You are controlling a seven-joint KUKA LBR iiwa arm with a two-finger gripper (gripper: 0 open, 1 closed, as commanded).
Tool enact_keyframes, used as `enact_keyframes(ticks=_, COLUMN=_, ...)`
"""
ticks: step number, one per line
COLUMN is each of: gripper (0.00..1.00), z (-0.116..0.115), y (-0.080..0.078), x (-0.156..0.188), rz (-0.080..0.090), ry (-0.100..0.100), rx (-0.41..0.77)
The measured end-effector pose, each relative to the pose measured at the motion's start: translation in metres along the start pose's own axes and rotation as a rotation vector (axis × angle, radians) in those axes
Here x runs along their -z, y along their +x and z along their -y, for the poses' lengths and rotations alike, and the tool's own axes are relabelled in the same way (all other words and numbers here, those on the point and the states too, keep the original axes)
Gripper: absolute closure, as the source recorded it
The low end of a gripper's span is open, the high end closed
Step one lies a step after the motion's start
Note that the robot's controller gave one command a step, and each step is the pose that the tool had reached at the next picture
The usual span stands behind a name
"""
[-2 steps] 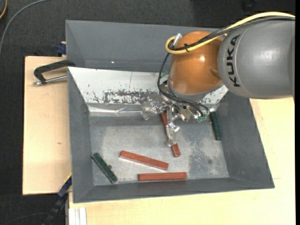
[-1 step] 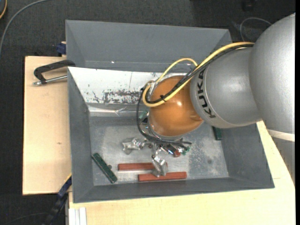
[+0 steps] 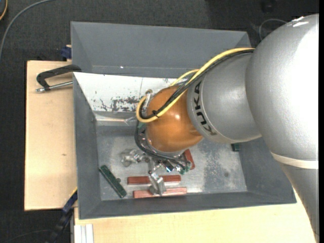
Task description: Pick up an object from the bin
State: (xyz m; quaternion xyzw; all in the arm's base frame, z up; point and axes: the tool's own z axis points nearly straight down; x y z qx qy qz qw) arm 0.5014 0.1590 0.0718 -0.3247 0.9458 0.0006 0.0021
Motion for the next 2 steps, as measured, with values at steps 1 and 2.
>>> enact_keyframes(ticks=1, gripper=1.0, z=0.0, y=0.001, x=-0.001, rz=-0.003, ry=-0.001, rx=-0.001)
enact_keyframes(ticks=2, gripper=1.0, z=0.005, y=-0.013, x=0.161, rz=0.006, ry=0.005, rx=0.733)
